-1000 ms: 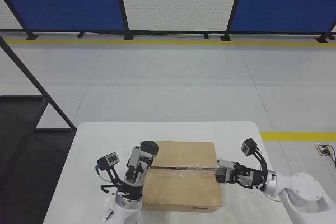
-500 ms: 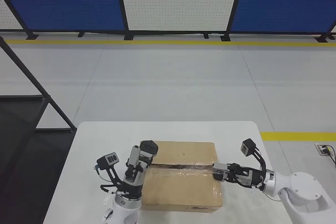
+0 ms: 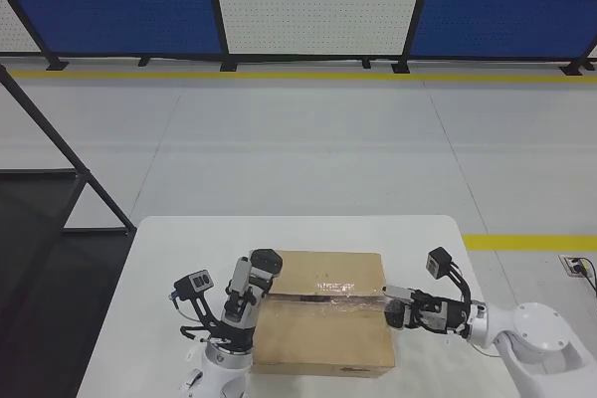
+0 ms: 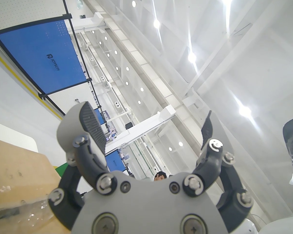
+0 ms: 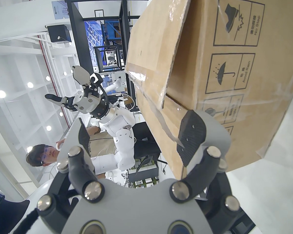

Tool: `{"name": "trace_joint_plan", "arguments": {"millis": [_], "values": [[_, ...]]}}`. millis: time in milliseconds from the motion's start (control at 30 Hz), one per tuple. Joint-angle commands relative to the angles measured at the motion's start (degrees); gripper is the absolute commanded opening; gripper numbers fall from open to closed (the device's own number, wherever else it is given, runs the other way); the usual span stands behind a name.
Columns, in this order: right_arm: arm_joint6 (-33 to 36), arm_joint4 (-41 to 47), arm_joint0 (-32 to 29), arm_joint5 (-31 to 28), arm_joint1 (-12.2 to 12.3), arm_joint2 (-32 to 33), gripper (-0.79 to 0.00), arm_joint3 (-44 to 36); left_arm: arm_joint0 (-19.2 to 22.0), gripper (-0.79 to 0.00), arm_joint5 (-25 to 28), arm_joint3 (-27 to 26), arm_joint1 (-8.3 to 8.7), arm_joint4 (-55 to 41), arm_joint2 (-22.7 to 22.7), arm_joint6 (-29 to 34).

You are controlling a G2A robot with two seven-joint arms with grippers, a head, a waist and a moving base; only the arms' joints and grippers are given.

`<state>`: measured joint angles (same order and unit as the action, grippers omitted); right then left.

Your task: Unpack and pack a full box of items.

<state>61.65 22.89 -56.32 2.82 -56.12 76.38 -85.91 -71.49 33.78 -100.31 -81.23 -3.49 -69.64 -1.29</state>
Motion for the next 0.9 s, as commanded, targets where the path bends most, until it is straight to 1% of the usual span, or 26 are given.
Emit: {"name": "trace_joint_plan", "arguments": {"millis": [0,200,267,333,400,467,667,867], "values": [[0.0,0.0,0.1,0.0,0.0,-0.1,0.0,0.0,0.1,0.0,0.0,0.1,-0.05,0.0,0.0,0.0],[0.2,0.0,0.5,-0.3,0.0,-0.4,-0.003,0.4,0.3,0.0,0.0,0.3,-0.19,-0.1,-0.2,0.1],[0.3,-0.1,0.6,-0.3,0.0,-0.6,-0.04,0.5,0.3,0.0,-0.1,0.4,-0.23,-0.1,-0.3,0.2],[0.3,-0.1,0.8,-0.3,0.0,-0.7,-0.055,0.6,0.4,0.0,-0.2,0.5,-0.28,-0.2,-0.4,0.2],[0.3,0.0,0.9,-0.3,0.0,-0.7,-0.037,0.7,0.4,0.0,-0.6,0.7,-0.31,-0.2,-0.5,0.3],[0.3,0.0,0.9,-0.3,0.1,-0.8,0.0,0.7,0.3,0.0,-0.7,0.8,-0.32,-0.2,-0.6,0.5],[0.7,0.0,1.0,-0.3,0.1,-0.9,0.0,0.6,-0.8,0.0,-1.1,0.6,-0.22,-0.4,-1.5,1.5],[0.8,-0.1,0.4,-0.6,0.3,-0.5,0.0,0.3,-3.0,0.0,-3.6,0.0,0.22,-1.1,-3.6,4.2]]}}
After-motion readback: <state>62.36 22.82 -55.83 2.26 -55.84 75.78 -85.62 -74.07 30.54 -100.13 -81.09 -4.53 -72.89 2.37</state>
